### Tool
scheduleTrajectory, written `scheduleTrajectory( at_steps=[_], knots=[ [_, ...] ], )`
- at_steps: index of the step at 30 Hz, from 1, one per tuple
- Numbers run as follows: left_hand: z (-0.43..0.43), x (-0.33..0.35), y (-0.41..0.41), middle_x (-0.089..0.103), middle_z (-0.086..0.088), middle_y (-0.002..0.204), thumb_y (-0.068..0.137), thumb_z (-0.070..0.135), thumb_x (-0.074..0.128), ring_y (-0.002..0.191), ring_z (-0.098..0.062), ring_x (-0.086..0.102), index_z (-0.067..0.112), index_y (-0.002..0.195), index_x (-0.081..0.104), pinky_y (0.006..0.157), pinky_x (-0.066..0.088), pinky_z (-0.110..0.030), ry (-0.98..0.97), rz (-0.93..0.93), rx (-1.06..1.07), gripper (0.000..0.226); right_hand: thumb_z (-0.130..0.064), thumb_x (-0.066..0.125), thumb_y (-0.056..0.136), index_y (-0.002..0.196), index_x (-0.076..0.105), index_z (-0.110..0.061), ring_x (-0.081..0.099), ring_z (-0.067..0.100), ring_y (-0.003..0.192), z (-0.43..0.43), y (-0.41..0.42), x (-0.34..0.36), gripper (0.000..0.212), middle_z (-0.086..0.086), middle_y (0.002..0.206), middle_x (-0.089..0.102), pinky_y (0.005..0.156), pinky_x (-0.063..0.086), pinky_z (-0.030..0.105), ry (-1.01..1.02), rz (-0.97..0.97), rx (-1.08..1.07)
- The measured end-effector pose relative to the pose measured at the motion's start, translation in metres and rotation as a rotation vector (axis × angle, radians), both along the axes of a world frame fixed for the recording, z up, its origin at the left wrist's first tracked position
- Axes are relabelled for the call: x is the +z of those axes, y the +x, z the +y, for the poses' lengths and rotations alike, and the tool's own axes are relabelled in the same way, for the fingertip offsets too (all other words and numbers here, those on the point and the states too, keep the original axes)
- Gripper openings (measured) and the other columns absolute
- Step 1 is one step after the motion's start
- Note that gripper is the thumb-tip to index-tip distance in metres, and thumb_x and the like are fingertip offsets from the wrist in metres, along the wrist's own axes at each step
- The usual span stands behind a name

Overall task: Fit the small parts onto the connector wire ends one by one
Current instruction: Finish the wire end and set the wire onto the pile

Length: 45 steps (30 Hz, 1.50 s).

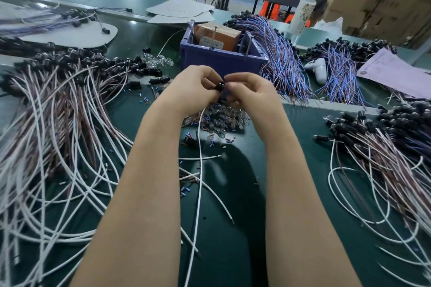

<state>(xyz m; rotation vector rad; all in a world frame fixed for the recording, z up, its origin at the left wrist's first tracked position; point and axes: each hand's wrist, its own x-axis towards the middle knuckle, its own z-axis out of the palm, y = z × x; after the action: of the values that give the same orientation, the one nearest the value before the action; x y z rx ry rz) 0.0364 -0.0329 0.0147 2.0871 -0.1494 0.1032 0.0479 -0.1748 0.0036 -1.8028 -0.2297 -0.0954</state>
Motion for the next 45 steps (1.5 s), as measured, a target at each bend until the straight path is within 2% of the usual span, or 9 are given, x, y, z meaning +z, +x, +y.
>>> scheduleTrajectory(
  at_steps=[4, 8, 14, 18, 31, 33, 37, 40, 45],
  knots=[
    [-0.009, -0.003, 0.003, 0.07, -0.004, 0.094, 0.086, 0.009, 0.062, 0.092, -0.019, 0.066, 0.017, 0.098, 0.059, 0.087, 0.051, -0.032, 0.008, -0.066, 0.069, 0.015, -0.007, 0.066, 0.085, 0.092, 0.067, -0.011, 0.065, 0.016, 0.08, 0.004, 0.004, -0.001, 0.008, 0.007, 0.087, 0.069, 0.08, 0.055, 0.031, -0.017, -0.04, -0.036],
    [-0.014, -0.007, 0.004, 0.07, -0.002, 0.091, 0.087, 0.017, 0.066, 0.09, -0.016, 0.066, 0.017, 0.094, 0.063, 0.087, 0.052, -0.032, 0.037, -0.074, 0.045, 0.008, -0.006, 0.066, 0.086, 0.078, 0.066, -0.017, 0.063, 0.012, 0.069, -0.001, 0.007, -0.002, 0.014, 0.0, 0.075, 0.067, 0.069, 0.054, 0.025, 0.165, -0.03, -0.182],
    [-0.017, -0.008, 0.003, 0.068, 0.004, 0.079, 0.092, 0.016, 0.058, 0.08, -0.011, 0.064, 0.02, 0.087, 0.064, 0.076, 0.048, -0.022, 0.077, -0.121, 0.037, 0.008, -0.008, 0.067, 0.086, 0.075, 0.065, -0.012, 0.059, 0.005, 0.053, -0.005, 0.006, -0.002, 0.012, -0.004, 0.059, 0.065, 0.058, 0.049, 0.016, 0.315, 0.105, -0.089],
    [-0.02, -0.007, 0.003, 0.067, 0.007, 0.077, 0.095, 0.018, 0.054, 0.077, -0.007, 0.061, 0.021, 0.089, 0.062, 0.067, 0.042, -0.015, 0.112, -0.128, 0.019, 0.01, -0.01, 0.066, 0.087, 0.073, 0.066, -0.012, 0.055, 0.009, 0.057, -0.009, 0.007, -0.002, 0.014, -0.001, 0.062, 0.062, 0.061, 0.049, 0.02, 0.286, 0.068, -0.11],
    [-0.021, 0.001, 0.001, 0.058, 0.005, 0.084, 0.098, 0.021, 0.049, 0.082, -0.015, 0.054, 0.021, 0.094, 0.055, 0.073, 0.037, -0.024, 0.258, -0.077, -0.045, 0.007, -0.008, 0.064, 0.088, 0.076, 0.065, -0.01, 0.057, 0.006, 0.059, -0.007, 0.007, -0.001, 0.012, -0.003, 0.062, 0.063, 0.063, 0.05, 0.017, 0.449, 0.087, -0.147],
    [-0.02, 0.0, 0.002, 0.061, 0.003, 0.087, 0.097, 0.022, 0.051, 0.083, -0.016, 0.055, 0.02, 0.095, 0.058, 0.073, 0.038, -0.025, 0.239, -0.081, -0.01, 0.007, -0.01, 0.066, 0.088, 0.079, 0.065, -0.013, 0.058, 0.005, 0.059, -0.007, 0.008, -0.001, 0.009, -0.005, 0.063, 0.063, 0.063, 0.05, 0.018, 0.377, 0.056, -0.142],
    [-0.022, -0.001, 0.001, 0.067, 0.0, 0.093, 0.092, 0.027, 0.06, 0.085, -0.014, 0.061, 0.015, 0.1, 0.065, 0.074, 0.044, -0.024, 0.09, -0.082, -0.016, 0.015, -0.01, 0.067, 0.087, 0.087, 0.066, -0.015, 0.063, 0.012, 0.071, -0.009, 0.006, -0.001, 0.006, 0.0, 0.075, 0.065, 0.075, 0.056, 0.031, 0.258, -0.01, -0.066],
    [-0.019, -0.003, 0.001, 0.067, 0.001, 0.084, 0.09, 0.023, 0.063, 0.078, -0.013, 0.061, 0.018, 0.092, 0.064, 0.068, 0.043, -0.021, 0.007, -0.09, 0.02, 0.006, -0.011, 0.068, 0.086, 0.087, 0.067, -0.017, 0.063, 0.003, 0.067, -0.011, 0.004, 0.0, 0.007, -0.008, 0.072, 0.068, 0.064, 0.051, 0.018, 0.215, -0.054, -0.07],
    [-0.017, -0.008, 0.0, 0.068, 0.002, 0.078, 0.09, 0.024, 0.064, 0.071, -0.01, 0.059, 0.02, 0.088, 0.064, 0.066, 0.046, -0.02, -0.057, -0.084, -0.015, 0.005, -0.013, 0.068, 0.086, 0.082, 0.067, -0.016, 0.06, 0.004, 0.062, -0.013, 0.004, 0.001, 0.006, -0.008, 0.066, 0.067, 0.062, 0.049, 0.018, 0.271, -0.031, -0.096]
  ],
)
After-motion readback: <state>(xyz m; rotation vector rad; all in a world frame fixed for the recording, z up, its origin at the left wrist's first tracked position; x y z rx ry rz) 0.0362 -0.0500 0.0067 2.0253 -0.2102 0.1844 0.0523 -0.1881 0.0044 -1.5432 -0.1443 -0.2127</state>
